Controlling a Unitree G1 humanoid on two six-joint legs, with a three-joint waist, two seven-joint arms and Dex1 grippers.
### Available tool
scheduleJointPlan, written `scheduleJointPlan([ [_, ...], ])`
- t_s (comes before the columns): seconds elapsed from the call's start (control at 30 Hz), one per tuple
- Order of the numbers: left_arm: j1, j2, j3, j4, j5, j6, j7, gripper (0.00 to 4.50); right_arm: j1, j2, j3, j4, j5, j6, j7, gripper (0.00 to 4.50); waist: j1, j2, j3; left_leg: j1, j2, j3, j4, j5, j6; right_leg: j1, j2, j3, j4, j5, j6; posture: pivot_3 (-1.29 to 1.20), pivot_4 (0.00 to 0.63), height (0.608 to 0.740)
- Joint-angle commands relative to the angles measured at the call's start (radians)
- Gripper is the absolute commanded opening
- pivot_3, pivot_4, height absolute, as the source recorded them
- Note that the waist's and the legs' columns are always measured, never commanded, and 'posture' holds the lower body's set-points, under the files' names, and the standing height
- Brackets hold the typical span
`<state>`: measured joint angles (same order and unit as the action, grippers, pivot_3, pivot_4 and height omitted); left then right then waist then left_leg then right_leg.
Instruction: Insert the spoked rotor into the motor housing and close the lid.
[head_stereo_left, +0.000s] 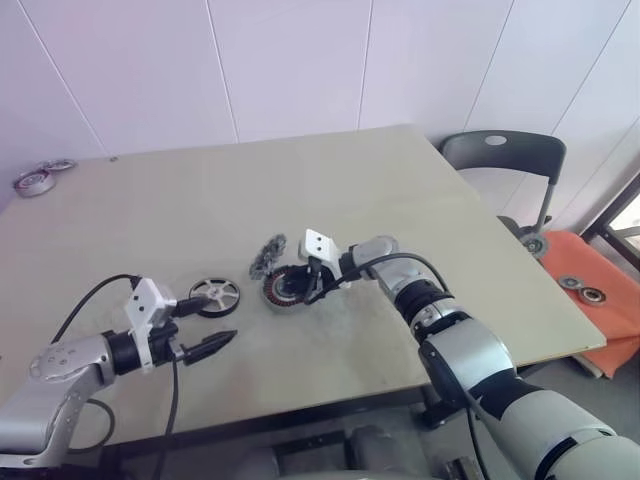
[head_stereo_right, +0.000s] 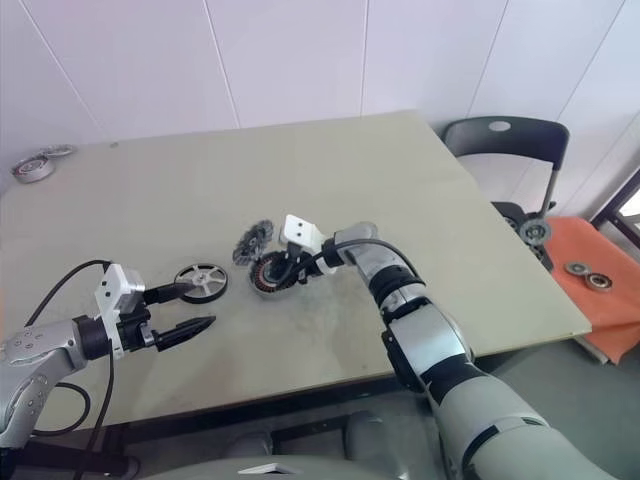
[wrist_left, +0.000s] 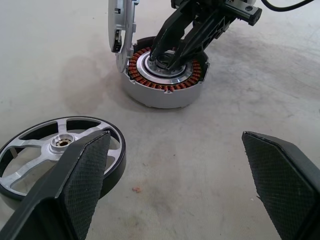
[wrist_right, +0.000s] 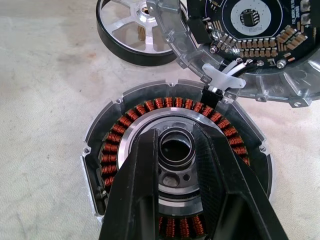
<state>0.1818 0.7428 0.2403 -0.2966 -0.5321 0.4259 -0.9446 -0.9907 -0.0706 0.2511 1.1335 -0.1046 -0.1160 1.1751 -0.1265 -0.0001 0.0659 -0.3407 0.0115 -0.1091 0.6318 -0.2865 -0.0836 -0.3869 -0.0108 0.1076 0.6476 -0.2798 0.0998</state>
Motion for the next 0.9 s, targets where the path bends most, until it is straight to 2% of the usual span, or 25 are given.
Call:
scheduleJointPlan([
  [0.03, -0.012, 0.003, 0.013, -0.027, -0.002, -0.013, 0.003, 4.5, -0.007, -0.002, -0.004, -0.011, -0.002, -0.01, 0.002, 0.65, 0.0, 0.0, 0.0, 0.0, 0.0, 0.0, 0.0, 0.0, 0.0, 0.0, 0.0, 0.0, 0.0, 0.0, 0.0, 0.0, 0.0, 0.74],
  [0.9, -0.011, -0.006, 0.006, -0.03, -0.002, -0.014, 0.009, 4.5, 0.005, -0.011, 0.005, -0.021, -0.006, -0.012, 0.033, 0.65, 0.001, 0.0, 0.0, 0.0, 0.0, 0.0, 0.0, 0.0, 0.0, 0.0, 0.0, 0.0, 0.0, 0.0, 0.0, 0.0, 0.0, 0.74],
])
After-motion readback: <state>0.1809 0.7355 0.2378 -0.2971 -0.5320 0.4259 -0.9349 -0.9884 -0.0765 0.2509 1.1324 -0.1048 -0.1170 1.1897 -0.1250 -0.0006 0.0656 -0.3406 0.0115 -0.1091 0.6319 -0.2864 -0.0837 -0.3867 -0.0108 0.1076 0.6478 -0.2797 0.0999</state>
